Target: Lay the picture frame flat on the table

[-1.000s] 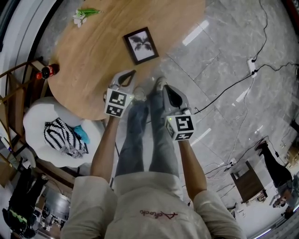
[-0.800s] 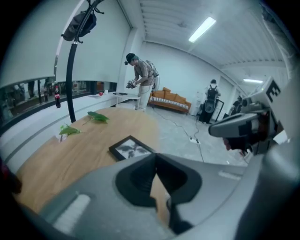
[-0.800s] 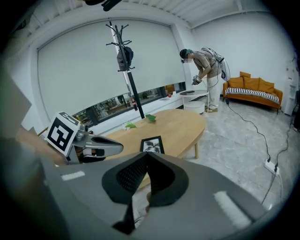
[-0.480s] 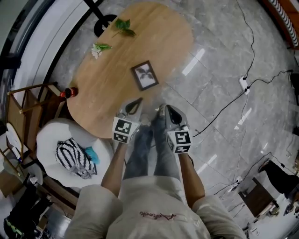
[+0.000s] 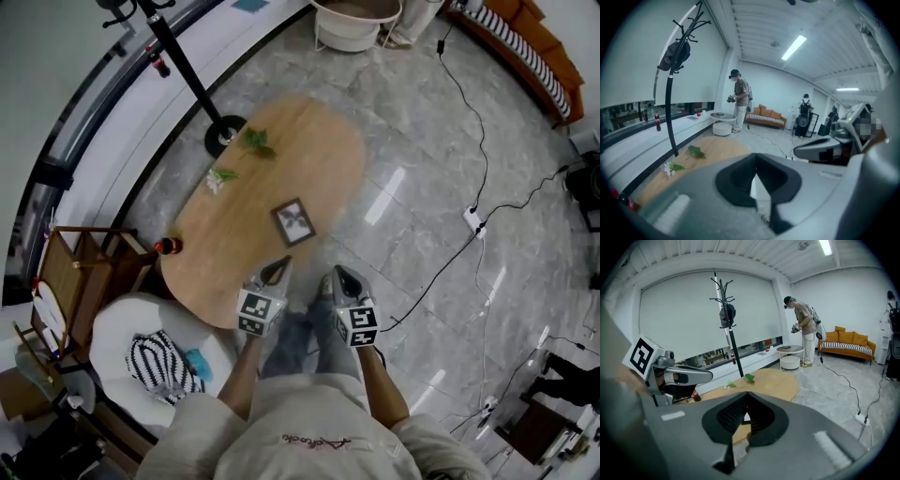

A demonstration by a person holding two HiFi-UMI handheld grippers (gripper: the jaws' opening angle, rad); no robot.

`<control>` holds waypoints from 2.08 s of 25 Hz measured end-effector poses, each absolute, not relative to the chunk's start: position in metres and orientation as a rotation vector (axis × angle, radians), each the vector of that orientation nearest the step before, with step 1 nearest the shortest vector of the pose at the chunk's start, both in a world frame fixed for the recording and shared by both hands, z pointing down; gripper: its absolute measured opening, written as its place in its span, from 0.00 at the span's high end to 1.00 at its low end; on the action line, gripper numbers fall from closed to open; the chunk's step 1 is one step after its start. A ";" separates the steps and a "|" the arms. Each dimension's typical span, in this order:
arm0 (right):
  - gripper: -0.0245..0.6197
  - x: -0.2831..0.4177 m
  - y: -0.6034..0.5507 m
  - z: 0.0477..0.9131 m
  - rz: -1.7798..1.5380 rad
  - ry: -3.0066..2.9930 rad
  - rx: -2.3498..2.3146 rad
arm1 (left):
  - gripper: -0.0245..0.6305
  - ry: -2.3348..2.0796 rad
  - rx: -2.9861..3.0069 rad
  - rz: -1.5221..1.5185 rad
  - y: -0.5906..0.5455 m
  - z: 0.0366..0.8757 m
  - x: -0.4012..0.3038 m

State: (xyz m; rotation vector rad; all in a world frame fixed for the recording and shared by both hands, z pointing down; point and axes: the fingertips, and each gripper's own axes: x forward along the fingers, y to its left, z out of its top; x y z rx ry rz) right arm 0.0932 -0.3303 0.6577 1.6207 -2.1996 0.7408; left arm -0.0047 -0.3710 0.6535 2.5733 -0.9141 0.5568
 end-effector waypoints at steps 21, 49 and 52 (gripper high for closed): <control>0.95 0.108 -0.309 0.495 0.500 -2.274 1.752 | 0.96 -0.989 2.726 0.403 -0.363 0.472 -0.003; 0.95 0.118 -0.269 0.446 0.351 -2.312 1.887 | 0.96 -0.967 2.840 0.273 -0.328 0.424 0.014; 0.95 0.120 -0.265 0.449 0.364 -2.303 1.894 | 0.96 -0.956 2.839 0.288 -0.324 0.427 0.016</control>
